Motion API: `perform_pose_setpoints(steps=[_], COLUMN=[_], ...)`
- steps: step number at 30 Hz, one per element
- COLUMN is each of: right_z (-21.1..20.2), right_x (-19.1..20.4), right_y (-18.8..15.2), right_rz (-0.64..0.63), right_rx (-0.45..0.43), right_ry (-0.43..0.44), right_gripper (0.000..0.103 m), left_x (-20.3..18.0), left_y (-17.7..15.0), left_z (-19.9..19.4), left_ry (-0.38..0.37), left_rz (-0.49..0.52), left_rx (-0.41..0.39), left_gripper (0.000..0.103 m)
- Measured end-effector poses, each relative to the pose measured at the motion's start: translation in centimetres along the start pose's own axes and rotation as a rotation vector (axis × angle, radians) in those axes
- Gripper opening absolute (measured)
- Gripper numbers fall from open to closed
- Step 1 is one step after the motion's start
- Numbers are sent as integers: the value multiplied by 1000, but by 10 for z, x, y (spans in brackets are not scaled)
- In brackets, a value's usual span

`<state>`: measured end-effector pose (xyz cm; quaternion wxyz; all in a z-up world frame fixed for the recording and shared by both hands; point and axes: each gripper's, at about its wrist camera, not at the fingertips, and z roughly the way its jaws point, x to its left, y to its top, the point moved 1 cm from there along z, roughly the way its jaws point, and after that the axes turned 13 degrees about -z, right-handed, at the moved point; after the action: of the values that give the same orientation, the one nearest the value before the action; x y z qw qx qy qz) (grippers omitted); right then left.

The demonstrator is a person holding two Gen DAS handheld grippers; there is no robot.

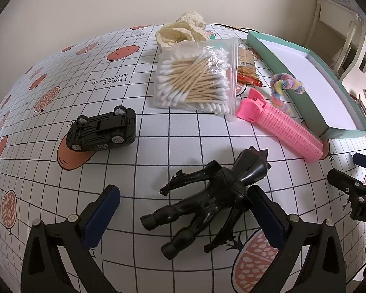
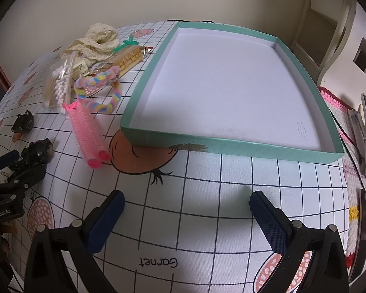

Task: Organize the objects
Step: 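Move the right tool toward the pink hair roller while the left tool hovers over the black figure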

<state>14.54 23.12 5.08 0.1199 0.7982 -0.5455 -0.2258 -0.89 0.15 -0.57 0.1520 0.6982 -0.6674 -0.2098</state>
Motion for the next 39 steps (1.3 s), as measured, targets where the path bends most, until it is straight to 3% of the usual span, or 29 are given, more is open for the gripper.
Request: perform_pose_setpoints(steps=[3, 19, 20, 22, 26, 29, 39], right_z=[0, 2, 1, 2, 2, 2, 2], right_x=[0, -3, -3, -2, -1, -1, -1], right_y=[0, -2, -2, -3, -3, -2, -5], right_rz=[1, 0, -1, 0, 2, 3, 5], right_rx=[1, 2, 2, 3, 3, 3, 11], right_ry=[0, 1, 1, 0, -1, -1, -1], right_gripper=[103, 103, 103, 103, 103, 103, 103], left_x=[-1, 2, 1, 0, 1, 1, 1], left_y=[0, -3, -4, -3, -6, -7, -10], left_z=[0, 0, 0, 0, -1, -2, -2], left_ry=[-62, -121, -285, -290, -390, -436, -446], left_rz=[65, 137, 353, 362, 500, 567, 588], left_rx=[12, 20, 66, 71, 105, 120, 128], left_gripper=[103, 103, 103, 103, 103, 103, 103])
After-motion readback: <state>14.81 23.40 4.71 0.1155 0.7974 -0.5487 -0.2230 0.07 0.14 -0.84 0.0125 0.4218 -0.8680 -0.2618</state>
